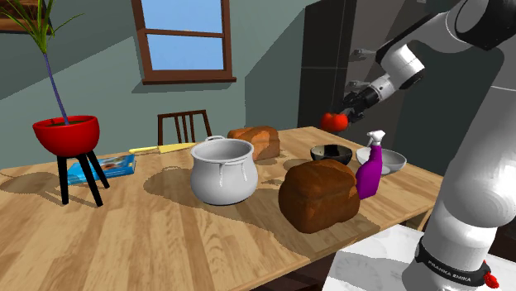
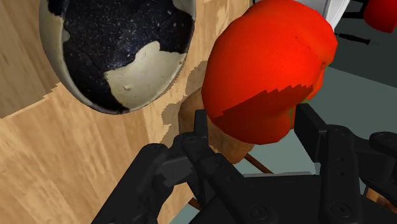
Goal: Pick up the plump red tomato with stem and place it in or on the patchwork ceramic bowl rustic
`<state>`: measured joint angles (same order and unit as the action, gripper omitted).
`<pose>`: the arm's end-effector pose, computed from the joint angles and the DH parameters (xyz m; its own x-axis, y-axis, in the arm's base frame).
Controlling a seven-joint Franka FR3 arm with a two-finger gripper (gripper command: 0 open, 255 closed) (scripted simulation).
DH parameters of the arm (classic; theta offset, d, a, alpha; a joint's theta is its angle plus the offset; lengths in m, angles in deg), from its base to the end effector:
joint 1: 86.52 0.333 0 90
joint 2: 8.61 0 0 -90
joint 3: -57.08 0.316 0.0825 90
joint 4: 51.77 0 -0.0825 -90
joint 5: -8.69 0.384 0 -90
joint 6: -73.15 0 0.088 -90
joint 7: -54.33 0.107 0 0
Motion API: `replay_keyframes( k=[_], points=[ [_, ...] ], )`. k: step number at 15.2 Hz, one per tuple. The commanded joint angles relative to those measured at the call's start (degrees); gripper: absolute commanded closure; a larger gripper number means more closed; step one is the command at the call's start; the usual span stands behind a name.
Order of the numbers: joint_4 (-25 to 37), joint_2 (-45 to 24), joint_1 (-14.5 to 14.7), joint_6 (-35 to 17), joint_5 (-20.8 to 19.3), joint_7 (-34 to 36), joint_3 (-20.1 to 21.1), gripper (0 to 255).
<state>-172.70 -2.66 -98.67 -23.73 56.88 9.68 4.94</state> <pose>0.2740 -0.4240 0.4539 0.7389 -0.6351 0.2250 -0.2513 -0.5696 -0.7826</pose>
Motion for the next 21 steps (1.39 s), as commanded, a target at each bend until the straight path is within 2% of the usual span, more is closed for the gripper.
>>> replay_keyframes(
  k=[1,15,21],
  points=[
    [-0.39,-0.72,-0.42,0.51,0.05,-1.51,-0.76,255],
    [-4.15,-8.91,-0.86,-1.1,5.98,-11.34,-1.82,255],
    [-4.15,-8.91,-0.87,-1.1,5.98,-11.34,-1.81,255]
  ],
)
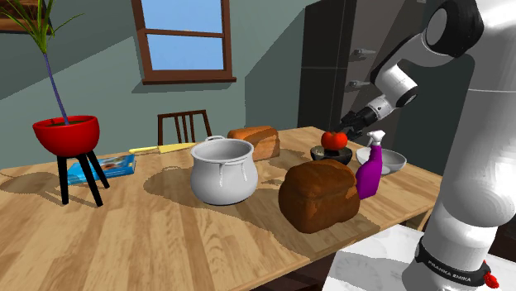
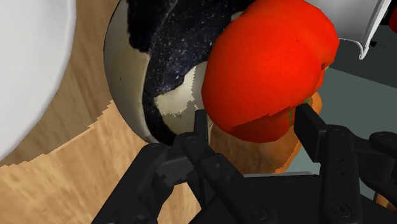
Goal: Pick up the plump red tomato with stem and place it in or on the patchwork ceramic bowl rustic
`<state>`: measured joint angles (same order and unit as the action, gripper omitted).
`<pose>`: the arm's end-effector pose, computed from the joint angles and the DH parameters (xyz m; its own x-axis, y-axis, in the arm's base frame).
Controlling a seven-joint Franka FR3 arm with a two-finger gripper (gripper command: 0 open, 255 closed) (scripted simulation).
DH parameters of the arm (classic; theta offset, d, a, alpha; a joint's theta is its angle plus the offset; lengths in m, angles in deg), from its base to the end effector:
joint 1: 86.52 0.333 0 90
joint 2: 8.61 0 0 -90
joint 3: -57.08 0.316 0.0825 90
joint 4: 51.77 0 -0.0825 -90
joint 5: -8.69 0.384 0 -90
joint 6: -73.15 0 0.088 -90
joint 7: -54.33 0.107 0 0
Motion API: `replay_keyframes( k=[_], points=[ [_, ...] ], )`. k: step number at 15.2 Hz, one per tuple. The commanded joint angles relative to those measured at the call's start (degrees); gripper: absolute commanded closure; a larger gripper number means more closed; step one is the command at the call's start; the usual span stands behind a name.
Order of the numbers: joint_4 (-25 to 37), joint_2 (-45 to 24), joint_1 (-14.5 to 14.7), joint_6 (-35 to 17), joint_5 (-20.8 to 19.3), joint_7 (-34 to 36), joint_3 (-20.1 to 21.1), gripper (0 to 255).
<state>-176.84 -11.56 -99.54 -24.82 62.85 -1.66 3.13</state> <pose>0.2666 -0.4274 0.3741 0.7398 -0.6342 0.2247 -0.2505 -0.5696 -0.7828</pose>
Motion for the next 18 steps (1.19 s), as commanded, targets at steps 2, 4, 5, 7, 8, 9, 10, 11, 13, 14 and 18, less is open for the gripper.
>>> replay_keyframes(
  k=[2,4,5,7,8,9,10,11,13,14,18],
  points=[
    [-0.01,0.0,0.0,-0.01,0.01,-0.01,0.0,0],
    [-0.01,0.0,0.0,-0.01,0.01,-0.01,0.0,0],
    [-0.01,0.0,0.0,-0.01,0.01,-0.01,0.0,0],
    [-0.01,0.0,0.0,-0.01,0.01,-0.01,0.0,0],
    [1.09,0.07,-0.71,1.52,-0.86,0.25,-0.65,0],
    [2.28,0.02,-1.44,3.12,-1.61,0.45,-1.29,0],
    [3.56,-0.16,-2.18,4.8,-2.26,0.6,-1.94,0],
    [4.63,-0.39,-2.79,6.18,-2.68,0.67,-2.44,0],
    [4.63,-0.39,-2.79,6.18,-2.68,0.67,-2.44,0],
    [4.62,-0.39,-2.79,6.18,-2.68,0.67,-2.44,0],
    [4.63,-0.39,-2.79,6.18,-2.68,0.67,-2.44,0]
  ],
)
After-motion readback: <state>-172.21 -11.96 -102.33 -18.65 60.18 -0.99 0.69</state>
